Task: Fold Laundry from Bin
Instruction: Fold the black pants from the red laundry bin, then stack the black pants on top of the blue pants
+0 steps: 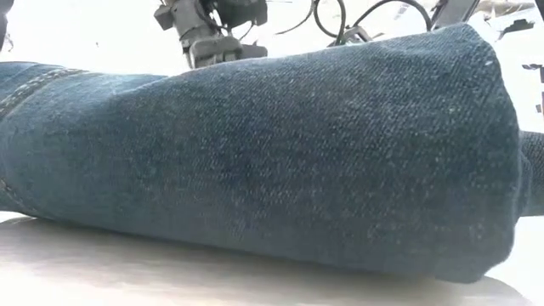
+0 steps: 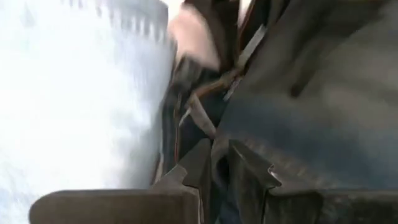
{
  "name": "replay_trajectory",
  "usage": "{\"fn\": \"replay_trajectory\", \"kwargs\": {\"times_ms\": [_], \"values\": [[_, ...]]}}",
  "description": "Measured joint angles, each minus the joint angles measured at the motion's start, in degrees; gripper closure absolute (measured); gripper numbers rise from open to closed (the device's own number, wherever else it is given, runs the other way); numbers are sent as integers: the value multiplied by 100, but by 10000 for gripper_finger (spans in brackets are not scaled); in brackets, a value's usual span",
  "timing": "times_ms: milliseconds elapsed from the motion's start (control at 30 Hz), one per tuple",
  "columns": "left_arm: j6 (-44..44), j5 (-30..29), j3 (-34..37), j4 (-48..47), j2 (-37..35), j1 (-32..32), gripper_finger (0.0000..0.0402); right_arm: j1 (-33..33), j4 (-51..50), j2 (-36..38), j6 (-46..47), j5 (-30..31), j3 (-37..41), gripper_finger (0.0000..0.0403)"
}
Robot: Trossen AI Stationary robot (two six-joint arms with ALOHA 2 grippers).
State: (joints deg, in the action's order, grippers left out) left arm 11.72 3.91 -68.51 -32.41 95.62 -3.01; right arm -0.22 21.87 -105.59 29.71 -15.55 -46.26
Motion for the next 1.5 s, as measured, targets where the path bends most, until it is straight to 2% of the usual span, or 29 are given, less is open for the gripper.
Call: {"fn": "replay_trajectory", "kwargs": {"times_ms": [133, 233, 400, 500, 567, 700, 833, 1000, 1200, 1367, 1500], "values": [[-79, 53, -2, 453, -132, 11, 348, -80, -287, 289, -112, 8, 2, 76], [-213, 129, -2, 628, -133, 44, 319, -132, -536, 521, -181, 30, -2, 76], [-109, 48, -2, 562, -134, -3, 235, -224, -1163, 1016, -256, 50, -2, 76], [224, 705, -2, 571, -95, -169, 173, -260, -1470, 1280, -328, 106, -9, 76], [268, 891, -7, 643, 4, -252, 135, -294, -1653, 1426, -383, 223, -7, 76], [164, 684, -7, 736, 192, -327, 74, -414, -1838, 1571, -476, 245, -9, 76], [65, 678, -7, 745, 373, -350, 37, -508, -2038, 1575, -485, 243, -9, 76], [-240, 720, -7, 738, 668, -344, 24, -556, -2303, 1537, -596, 239, -11, 76], [-498, 350, -16, 718, 1050, -334, 23, -556, -2578, 1537, -735, 238, -13, 76], [-515, 513, -24, 449, 1131, -256, 24, -543, -2775, 1537, -739, 232, -13, 76], [-427, 541, -24, 346, 1118, -225, 45, -545, -2889, 1537, -897, 221, -13, 76]]}}
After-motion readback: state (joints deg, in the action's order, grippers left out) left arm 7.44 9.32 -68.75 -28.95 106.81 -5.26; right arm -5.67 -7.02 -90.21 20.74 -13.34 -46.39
